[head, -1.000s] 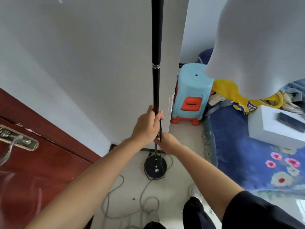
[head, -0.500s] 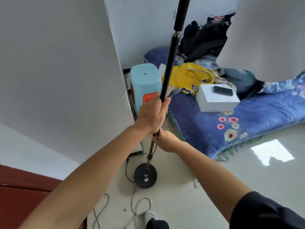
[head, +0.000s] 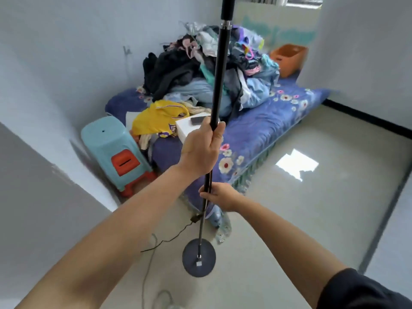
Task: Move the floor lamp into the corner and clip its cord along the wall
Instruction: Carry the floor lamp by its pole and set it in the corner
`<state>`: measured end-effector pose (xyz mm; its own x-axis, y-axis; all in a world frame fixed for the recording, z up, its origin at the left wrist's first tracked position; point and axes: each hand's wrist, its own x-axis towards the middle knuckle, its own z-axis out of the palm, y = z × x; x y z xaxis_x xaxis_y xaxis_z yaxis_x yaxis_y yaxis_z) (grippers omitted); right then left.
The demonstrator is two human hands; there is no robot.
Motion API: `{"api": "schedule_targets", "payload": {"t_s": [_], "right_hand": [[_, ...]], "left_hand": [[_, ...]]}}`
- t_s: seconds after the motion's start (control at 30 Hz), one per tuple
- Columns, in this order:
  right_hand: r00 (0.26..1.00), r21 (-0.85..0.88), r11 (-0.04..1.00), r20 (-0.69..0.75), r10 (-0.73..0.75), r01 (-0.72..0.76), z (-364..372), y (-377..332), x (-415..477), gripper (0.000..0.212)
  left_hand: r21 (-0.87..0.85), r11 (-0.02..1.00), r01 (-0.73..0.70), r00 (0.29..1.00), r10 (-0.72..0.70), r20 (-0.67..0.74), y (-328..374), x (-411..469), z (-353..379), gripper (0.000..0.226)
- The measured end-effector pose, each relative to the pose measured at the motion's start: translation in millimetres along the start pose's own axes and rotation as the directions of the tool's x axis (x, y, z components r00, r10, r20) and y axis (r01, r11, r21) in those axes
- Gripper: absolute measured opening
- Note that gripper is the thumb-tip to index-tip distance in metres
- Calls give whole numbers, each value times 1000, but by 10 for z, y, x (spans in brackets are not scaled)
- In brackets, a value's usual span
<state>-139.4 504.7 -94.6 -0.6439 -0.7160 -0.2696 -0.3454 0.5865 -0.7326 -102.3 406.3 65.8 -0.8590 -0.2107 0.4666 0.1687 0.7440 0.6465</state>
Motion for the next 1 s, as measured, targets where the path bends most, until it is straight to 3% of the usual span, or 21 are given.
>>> {"api": "schedule_targets", "payload": {"t_s": [0.2,0.4,0.53,0.77,1.0], "right_hand": [[986,61,991,-116,122,-115,-837,917,-816,15],[951,166,964,-200,237,-206,-1584,1627,-1183,26],[898,256,933,-295,325,-254,-2129,2115,-1291,27],[791,251,890,-410,453,-380,-3151,3055,-1199,29],[694,268,814,-427,580,-515,-4313,3815,-982,25]], "left_hand": [[-159,984,-82,989,101,111,939,161,1027,39],[-305,941,-150,967,204,154,1686,605,1789,34],[-418,890,-181,940,282,191,2062,1020,2375,34],[-521,818,-243,878,414,241,2306,1870,3677,36],[-596,747,-295,780,549,302,2645,2871,4745,32]]}}
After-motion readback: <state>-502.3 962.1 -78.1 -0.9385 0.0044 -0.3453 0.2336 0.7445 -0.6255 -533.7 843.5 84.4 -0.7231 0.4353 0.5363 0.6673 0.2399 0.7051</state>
